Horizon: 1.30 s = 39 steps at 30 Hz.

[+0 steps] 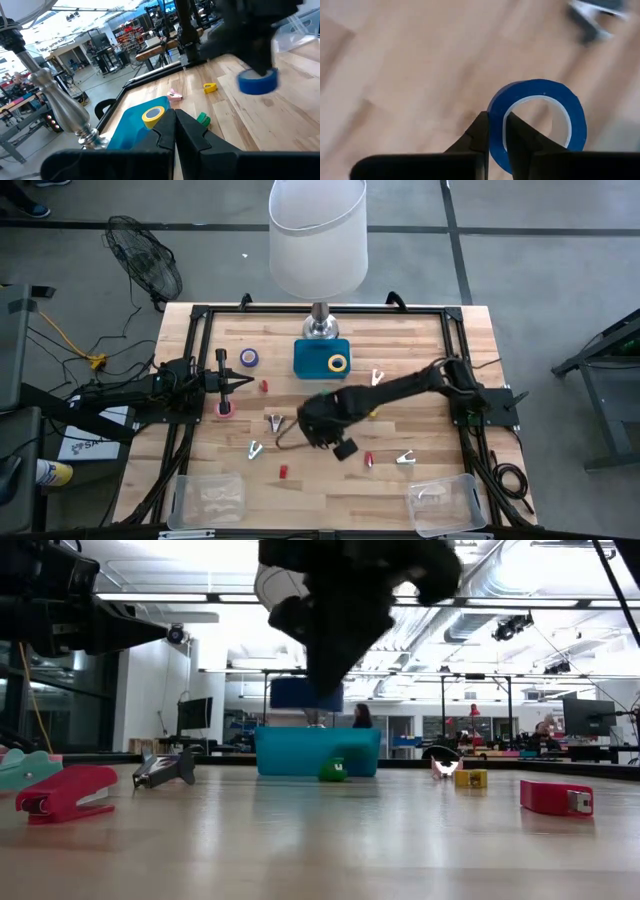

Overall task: Pick and place Stapler, Stapler remover, tape
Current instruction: Put the bottom blue tape into the blue bin

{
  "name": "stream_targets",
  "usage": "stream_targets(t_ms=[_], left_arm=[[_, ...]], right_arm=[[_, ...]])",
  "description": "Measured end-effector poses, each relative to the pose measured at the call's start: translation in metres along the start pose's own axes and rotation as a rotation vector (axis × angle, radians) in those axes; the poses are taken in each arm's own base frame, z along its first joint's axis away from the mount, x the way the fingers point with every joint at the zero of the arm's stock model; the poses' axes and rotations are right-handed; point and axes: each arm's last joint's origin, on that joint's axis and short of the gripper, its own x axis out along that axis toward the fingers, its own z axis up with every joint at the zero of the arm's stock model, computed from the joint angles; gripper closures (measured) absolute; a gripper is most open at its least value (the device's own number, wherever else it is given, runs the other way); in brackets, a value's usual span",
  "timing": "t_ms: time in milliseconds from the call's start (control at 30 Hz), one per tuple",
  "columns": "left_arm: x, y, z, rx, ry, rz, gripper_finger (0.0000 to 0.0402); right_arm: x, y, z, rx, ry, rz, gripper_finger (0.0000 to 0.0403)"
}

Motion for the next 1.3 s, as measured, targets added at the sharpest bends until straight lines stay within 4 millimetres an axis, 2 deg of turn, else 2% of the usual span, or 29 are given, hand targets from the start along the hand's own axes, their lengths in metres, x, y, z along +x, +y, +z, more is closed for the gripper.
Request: stream_targets(t_ms=[133, 233, 367, 500, 633, 867, 967, 1100, 1300], left_arm=[[0.0, 0.0, 0.0, 0.0, -0.001, 0.0, 0.04], [0.0, 0.0, 0.0, 0.0, -0.001, 0.0, 0.04], [0.0, 0.0, 0.0, 0.0, 0.0, 0.0, 0.04], [0.0, 0.0, 0.0, 0.0, 0.0, 0.0, 0.04], [0.0, 0.0, 0.0, 0.0, 0.0, 0.0, 0.04], [0.0, 0.0, 0.0, 0.0, 0.0, 0.0, 0.04], [0.0, 0.0, 0.0, 0.0, 0.0, 0.0, 0.04], [0.0, 0.0, 0.0, 0.0, 0.0, 0.0, 0.04], [0.0, 0.0, 0.0, 0.0, 0.002, 0.004, 0.04]], right_arm=[[-0.017, -0.029, -0.004, 0.082, 0.024, -0.124, 0.0372], [-0.026, -0.052, -0.01, 0.241, 0.026, -0.222, 0.0363], [-0.036, -0.08, -0.02, 0.439, 0.003, -0.271, 0.0365], [-0.04, -0.105, -0.035, 0.575, -0.015, -0.3, 0.0372], [-0.043, -0.13, -0.048, 0.726, -0.064, -0.336, 0.0362], [-0.045, -0.155, -0.068, 0.976, -0.101, -0.348, 0.0361], [-0.038, -0.165, -0.071, 1.04, -0.143, -0.318, 0.0364], [-0.017, -0.175, -0.077, 1.115, -0.148, -0.236, 0.0359], [0.005, -0.185, -0.084, 1.174, -0.132, -0.24, 0.0361]])
